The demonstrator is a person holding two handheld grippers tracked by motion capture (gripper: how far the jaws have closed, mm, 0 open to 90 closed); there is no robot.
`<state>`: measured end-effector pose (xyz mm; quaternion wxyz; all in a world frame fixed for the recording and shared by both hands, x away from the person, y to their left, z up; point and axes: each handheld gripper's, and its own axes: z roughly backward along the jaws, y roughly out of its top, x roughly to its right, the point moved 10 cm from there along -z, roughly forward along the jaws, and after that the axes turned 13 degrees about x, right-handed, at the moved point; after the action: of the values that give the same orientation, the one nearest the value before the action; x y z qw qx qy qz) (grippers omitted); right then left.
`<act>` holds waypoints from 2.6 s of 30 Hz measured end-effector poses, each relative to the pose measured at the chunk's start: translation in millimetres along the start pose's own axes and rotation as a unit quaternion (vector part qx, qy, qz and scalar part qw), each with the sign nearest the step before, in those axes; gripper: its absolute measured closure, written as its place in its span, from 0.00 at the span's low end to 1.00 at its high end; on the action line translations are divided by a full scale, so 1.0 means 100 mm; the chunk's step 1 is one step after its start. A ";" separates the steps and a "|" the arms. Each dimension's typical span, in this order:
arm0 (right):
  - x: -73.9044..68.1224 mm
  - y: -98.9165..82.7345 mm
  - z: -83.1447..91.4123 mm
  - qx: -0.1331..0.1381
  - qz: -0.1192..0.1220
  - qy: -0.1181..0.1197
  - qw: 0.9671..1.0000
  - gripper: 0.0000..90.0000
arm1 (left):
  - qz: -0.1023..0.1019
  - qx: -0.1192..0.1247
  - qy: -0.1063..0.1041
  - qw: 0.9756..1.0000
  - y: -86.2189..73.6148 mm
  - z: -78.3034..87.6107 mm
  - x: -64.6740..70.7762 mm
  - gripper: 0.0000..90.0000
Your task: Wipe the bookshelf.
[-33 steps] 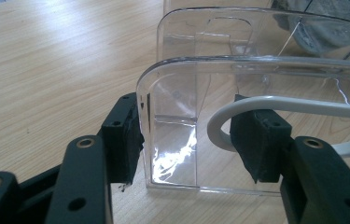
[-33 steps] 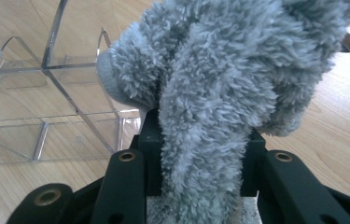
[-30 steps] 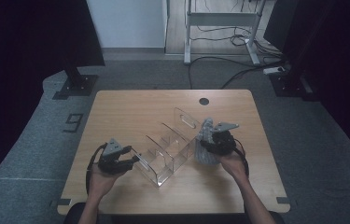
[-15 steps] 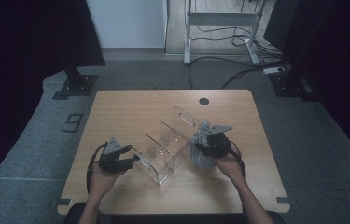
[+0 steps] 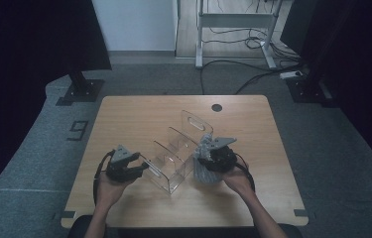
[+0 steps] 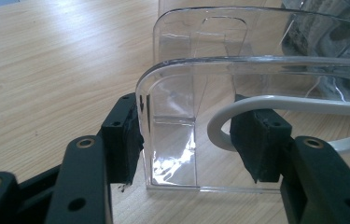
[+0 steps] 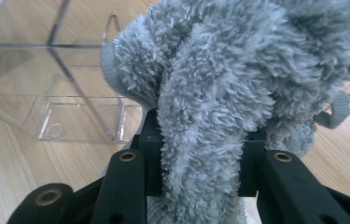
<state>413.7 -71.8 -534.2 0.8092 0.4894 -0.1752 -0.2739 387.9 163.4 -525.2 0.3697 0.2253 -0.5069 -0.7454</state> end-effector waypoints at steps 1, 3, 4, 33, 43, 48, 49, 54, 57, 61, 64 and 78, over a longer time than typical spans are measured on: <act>-0.02 0.00 0.00 -0.001 0.000 0.002 1.000 0.70 | 0.000 0.001 0.001 1.000 0.00 0.00 0.00 0.50; -0.05 0.01 -0.01 -0.001 0.001 0.006 1.000 0.70 | 0.001 0.000 0.002 1.000 0.00 0.00 0.00 0.50; -0.07 0.01 -0.01 -0.001 0.003 0.008 1.000 0.70 | 0.001 0.000 0.002 1.000 0.00 -0.01 -0.01 0.50; -0.73 0.06 -0.05 -0.012 0.039 0.086 0.995 0.70 | 0.009 -0.004 0.019 1.000 0.02 -0.04 -0.04 0.50; -0.97 0.07 -0.04 -0.017 0.045 0.115 0.992 0.70 | 0.011 -0.006 0.027 1.000 0.02 -0.04 -0.04 0.49; -1.10 0.06 -0.04 -0.019 0.054 0.132 0.990 0.70 | 0.014 -0.006 0.032 0.999 0.02 -0.05 -0.03 0.49; -1.12 0.06 -0.04 -0.019 0.054 0.134 0.989 0.70 | 0.014 -0.006 0.033 0.999 0.02 -0.05 -0.04 0.49; -1.16 0.05 -0.05 -0.022 0.055 0.140 0.988 0.70 | 0.013 -0.005 0.034 0.999 0.02 -0.05 -0.04 0.49; -1.14 0.05 -0.04 -0.025 0.050 0.139 0.989 0.70 | 0.013 -0.004 0.032 0.999 0.02 -0.05 -0.06 0.49; -1.04 0.04 0.00 -0.031 0.049 0.125 0.990 0.71 | 0.011 0.000 0.032 0.999 0.02 -0.05 -0.09 0.49; -0.92 0.03 0.03 -0.030 0.041 0.108 0.993 0.71 | 0.010 0.001 0.033 0.999 0.02 -0.04 -0.12 0.49; -0.38 0.02 0.18 -0.024 0.020 0.037 0.999 0.70 | 0.002 0.009 0.050 0.999 0.01 -0.02 -0.22 0.45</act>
<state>373.8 -60.3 -524.8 0.8319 0.4760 -0.1478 -0.2438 403.5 178.9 -525.7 0.3943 0.2645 -0.4948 -0.7278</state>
